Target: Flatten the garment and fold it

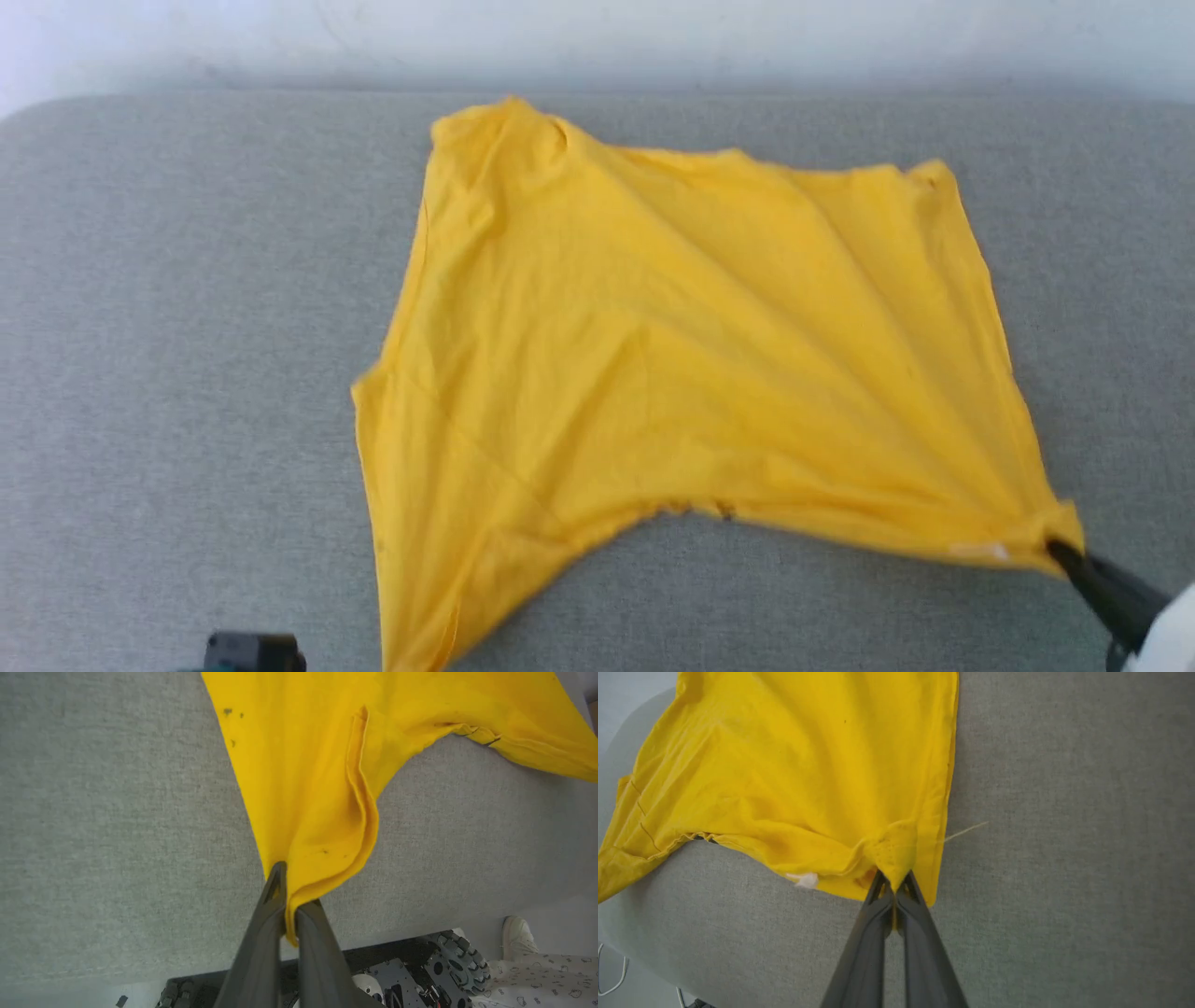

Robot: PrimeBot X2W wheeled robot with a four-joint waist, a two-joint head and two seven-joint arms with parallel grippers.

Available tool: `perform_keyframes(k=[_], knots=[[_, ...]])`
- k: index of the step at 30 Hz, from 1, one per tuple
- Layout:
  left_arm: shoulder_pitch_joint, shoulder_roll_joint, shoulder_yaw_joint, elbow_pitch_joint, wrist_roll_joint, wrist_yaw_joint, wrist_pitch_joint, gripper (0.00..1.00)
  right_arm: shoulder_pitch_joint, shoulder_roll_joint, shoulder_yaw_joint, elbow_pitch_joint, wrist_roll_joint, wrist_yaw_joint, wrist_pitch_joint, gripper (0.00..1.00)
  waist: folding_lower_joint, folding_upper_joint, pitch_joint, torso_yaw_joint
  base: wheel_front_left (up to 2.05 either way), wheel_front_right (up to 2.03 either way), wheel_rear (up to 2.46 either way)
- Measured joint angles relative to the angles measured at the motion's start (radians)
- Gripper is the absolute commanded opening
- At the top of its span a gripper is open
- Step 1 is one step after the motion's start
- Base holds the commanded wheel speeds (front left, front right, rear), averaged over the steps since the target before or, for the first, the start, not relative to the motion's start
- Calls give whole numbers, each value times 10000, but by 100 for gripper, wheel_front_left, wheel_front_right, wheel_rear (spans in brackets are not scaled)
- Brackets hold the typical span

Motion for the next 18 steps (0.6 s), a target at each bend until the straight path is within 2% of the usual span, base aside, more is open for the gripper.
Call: perform_keyframes(k=[7, 18], knots=[[1070, 445, -178, 73, -761, 123, 1051, 0, 1278, -316, 88, 625, 136, 0, 1068, 0, 1, 0, -504, 190, 0, 0, 0], [2242, 481, 35, -184, -1611, 94, 955, 0, 2389, -100, -418, 564, 500, 0, 2405, 0, 1, 0, -1016, 378, 0, 0, 0]])
